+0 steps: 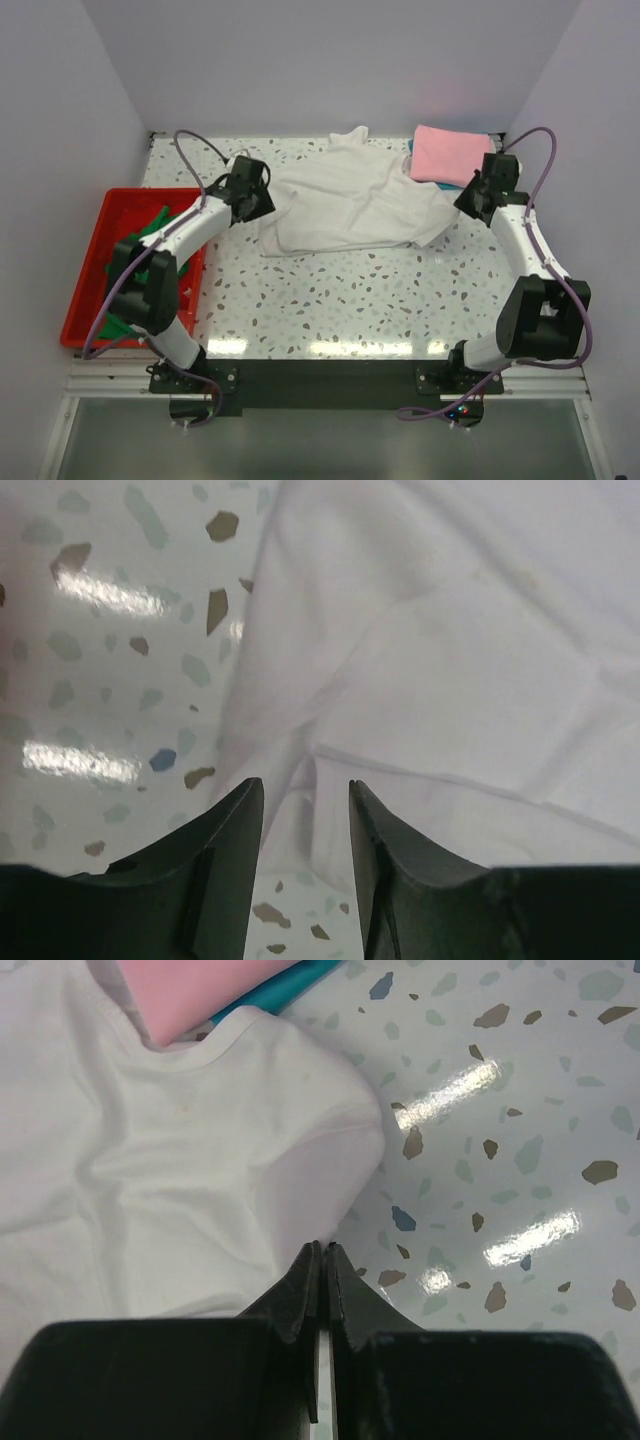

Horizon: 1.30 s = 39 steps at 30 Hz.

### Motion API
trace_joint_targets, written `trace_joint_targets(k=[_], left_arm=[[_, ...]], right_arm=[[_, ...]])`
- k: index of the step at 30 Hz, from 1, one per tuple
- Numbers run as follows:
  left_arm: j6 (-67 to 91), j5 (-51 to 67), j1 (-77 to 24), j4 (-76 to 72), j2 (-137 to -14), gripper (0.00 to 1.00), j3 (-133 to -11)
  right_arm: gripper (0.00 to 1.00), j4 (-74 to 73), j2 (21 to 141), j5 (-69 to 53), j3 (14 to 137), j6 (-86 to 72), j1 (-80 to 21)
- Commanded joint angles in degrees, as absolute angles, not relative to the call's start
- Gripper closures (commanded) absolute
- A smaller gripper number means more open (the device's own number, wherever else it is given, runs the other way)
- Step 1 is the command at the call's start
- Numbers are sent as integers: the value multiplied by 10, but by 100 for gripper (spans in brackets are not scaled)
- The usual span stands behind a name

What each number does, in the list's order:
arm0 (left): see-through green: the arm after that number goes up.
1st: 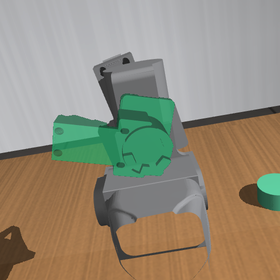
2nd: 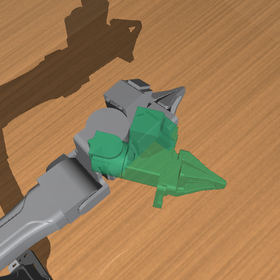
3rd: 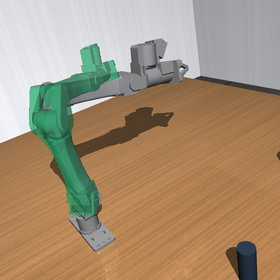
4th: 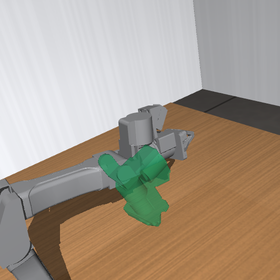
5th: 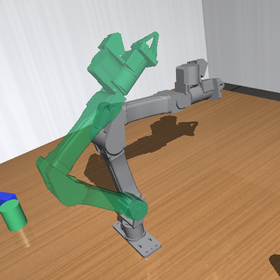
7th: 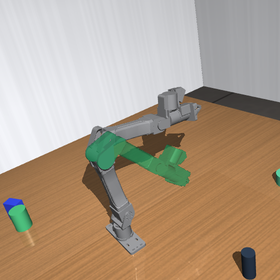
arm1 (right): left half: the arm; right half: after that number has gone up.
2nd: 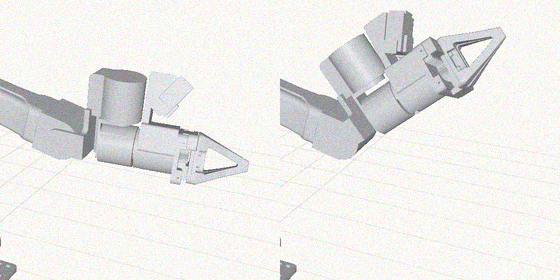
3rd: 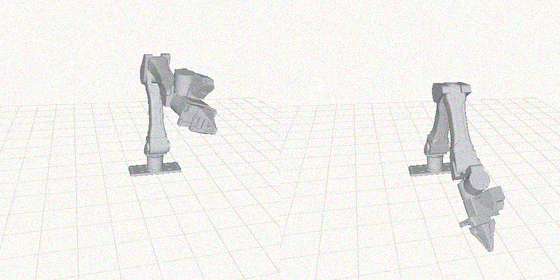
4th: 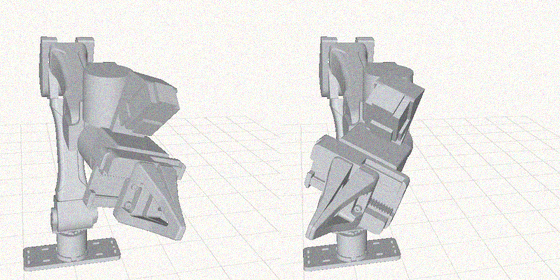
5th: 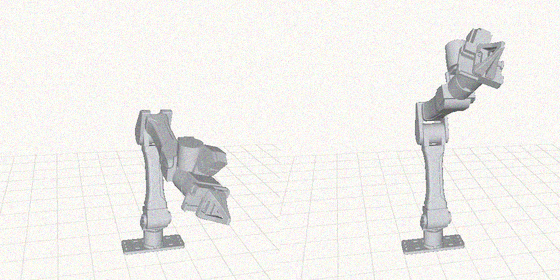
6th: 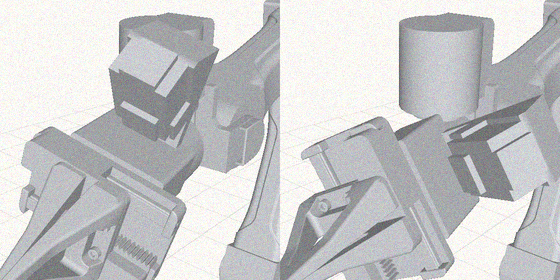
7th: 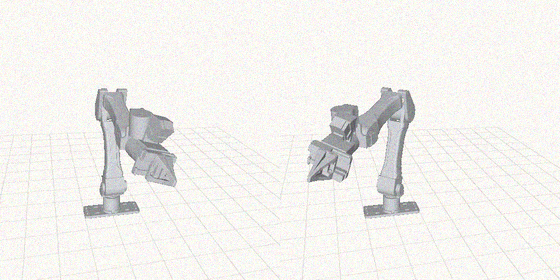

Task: Fold and stack the t-shirts
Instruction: Flatten the tshirt out

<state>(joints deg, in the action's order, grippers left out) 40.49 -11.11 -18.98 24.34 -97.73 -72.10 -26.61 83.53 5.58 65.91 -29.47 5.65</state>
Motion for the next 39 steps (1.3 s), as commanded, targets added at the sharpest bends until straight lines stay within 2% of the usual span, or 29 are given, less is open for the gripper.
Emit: trace_joint_targets(k=[1, 2, 8, 19, 28, 39], left_arm=[[485, -179, -250, 209, -901, 57, -637], [498, -182, -261, 210, -895, 60, -622], [531, -162, -299, 177, -904, 60, -566], [513, -108, -308, 119, -937, 55, -569], [524, -115, -311, 130, -940, 56, -559], [540, -127, -323, 137, -948, 49, -557]], right_arm=[[100, -225, 838, 40, 660, -307, 58], [100, -226, 838, 40, 659, -307, 57], [100, -221, 841, 33, 657, -306, 58], [100, -219, 842, 28, 655, -302, 58], [100, -218, 840, 28, 655, -301, 58], [100, -218, 841, 27, 654, -300, 58]])
